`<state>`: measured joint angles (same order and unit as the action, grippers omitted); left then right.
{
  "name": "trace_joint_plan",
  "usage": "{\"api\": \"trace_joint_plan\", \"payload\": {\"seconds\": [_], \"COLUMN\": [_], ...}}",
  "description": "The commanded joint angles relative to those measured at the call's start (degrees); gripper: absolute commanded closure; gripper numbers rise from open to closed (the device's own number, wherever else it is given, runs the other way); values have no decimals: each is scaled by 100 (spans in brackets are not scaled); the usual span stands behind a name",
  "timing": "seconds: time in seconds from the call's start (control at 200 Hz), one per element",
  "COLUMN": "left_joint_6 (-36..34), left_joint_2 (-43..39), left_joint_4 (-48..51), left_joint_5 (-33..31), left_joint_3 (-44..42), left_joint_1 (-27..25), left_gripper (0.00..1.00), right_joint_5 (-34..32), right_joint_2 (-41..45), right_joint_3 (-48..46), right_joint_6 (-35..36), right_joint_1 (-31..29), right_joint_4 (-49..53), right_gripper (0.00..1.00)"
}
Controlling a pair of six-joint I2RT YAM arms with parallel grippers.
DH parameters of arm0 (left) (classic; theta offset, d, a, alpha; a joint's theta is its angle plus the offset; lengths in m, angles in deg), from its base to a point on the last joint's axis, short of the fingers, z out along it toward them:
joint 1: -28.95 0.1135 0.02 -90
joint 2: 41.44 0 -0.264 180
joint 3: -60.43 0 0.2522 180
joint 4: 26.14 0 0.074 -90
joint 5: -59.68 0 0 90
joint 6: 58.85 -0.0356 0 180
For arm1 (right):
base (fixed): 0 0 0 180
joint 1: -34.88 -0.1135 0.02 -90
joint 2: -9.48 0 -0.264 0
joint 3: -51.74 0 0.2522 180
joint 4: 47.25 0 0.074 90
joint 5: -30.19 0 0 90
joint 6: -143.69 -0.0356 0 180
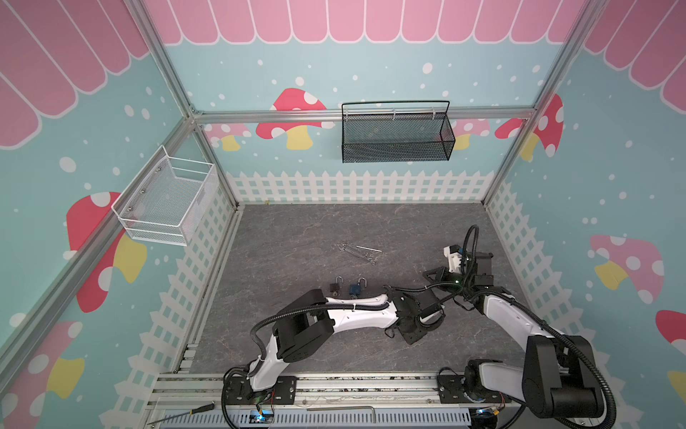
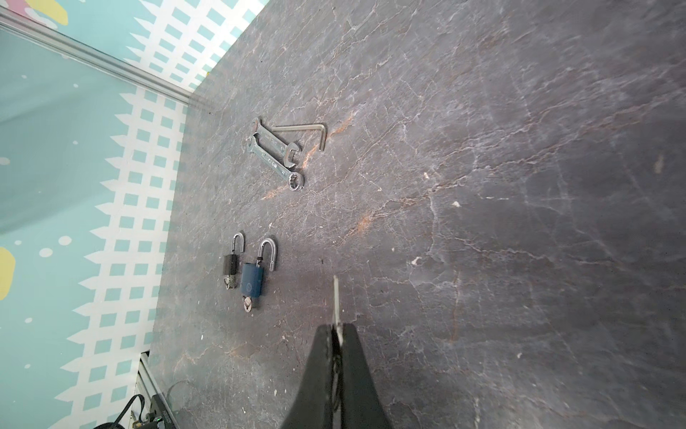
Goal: Unlock with the key
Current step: 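Close the left gripper on the small blue padlock body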
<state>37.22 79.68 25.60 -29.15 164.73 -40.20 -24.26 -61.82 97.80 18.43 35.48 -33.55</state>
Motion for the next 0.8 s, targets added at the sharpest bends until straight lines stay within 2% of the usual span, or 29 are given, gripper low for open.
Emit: {"api": "trace_joint_plan", "payload": {"seconds": [0.0,0.795], "left_joint_6": [-246,-295], "left_joint_2": [163,756], "left_joint_4": [136,490], "left_joint_5": [-12,-330], "left_joint_3": [212,558], "left_joint_1": [-38,-97], "left_gripper": [53,58], "right_joint_5": [-4,201], "right_joint_2": [142,135], "right_joint_3": [-123,-276], "right_joint_6": [-89,-215], "right_joint_1": [102,362], "right_joint_4": [-30,-74], "right_gripper": [100,100]}}
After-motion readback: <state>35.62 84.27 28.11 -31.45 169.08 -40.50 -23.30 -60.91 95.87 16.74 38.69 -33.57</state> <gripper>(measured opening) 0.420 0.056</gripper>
